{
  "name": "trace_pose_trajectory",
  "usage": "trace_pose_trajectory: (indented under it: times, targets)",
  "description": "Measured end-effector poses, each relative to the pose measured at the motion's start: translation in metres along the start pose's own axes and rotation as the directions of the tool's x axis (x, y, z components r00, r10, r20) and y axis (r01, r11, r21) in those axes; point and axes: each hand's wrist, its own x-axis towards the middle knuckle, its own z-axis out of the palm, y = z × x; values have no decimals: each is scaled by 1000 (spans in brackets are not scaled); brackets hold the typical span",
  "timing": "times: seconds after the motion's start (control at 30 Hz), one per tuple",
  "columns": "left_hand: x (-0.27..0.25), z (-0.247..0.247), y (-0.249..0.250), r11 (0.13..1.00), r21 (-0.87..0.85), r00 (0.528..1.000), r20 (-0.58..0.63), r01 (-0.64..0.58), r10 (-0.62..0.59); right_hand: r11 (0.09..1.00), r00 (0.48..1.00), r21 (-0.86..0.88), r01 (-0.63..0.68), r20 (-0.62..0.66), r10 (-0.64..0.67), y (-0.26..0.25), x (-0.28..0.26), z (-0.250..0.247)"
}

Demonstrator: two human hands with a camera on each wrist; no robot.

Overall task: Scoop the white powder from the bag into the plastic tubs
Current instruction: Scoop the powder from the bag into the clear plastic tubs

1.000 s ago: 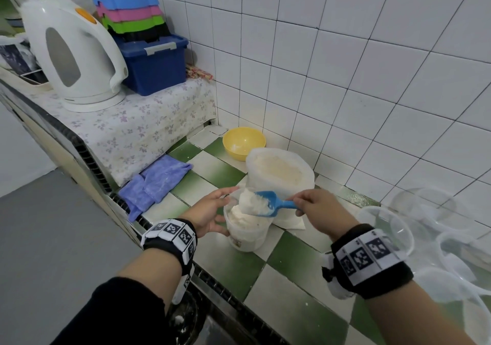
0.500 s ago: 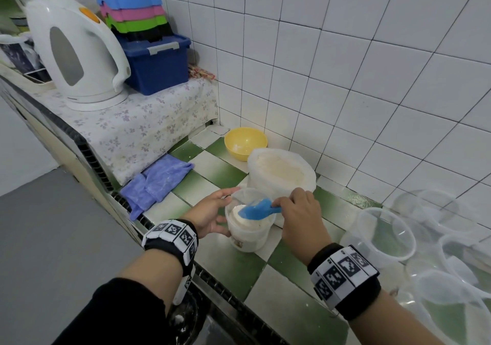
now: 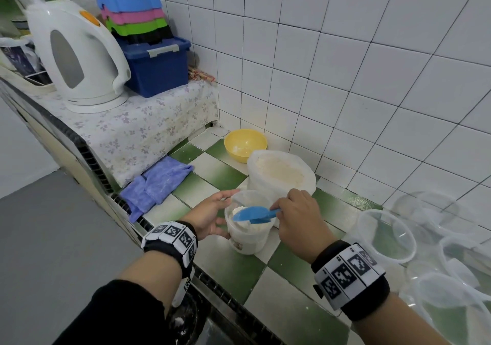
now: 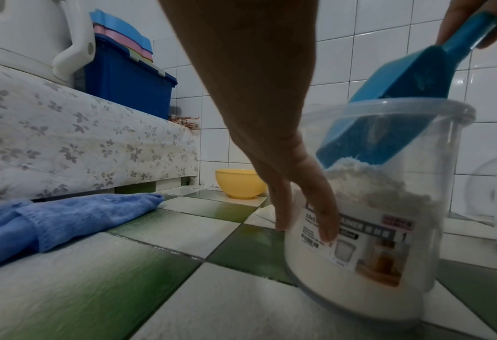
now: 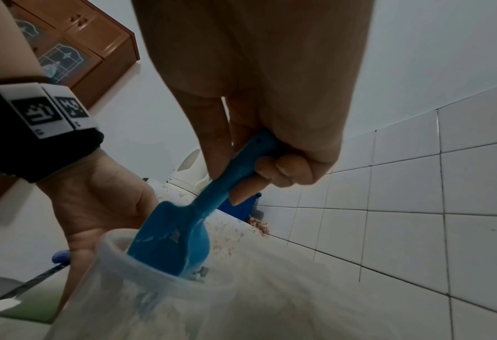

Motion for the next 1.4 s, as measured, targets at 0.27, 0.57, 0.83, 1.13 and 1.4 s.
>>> trace_pose_trajectory:
  times: [0.27,0.57,0.83,1.13,1.4]
  targets:
    - [1,0,-1,1000,17,1000,-2,-5,5,1000,993,4,-30,-112,30,3,2,7]
    - [7,-5,1,1000,13,1000,6,10,-10,966,978,230,-121,-138,155,25,11,-24]
    - [14,-8,4,999,36,1000,14,14,-15,840,859,460,-288,-265,439,61,24,-35]
    - [16,-10,4,999,48,999,24,21,-22,942,980,-272,-197,-31,196,55,41,-46]
    - [16,-9,3,998,51,999,20,26,-27,940,939,-181,-288,139,315,56,65,-25]
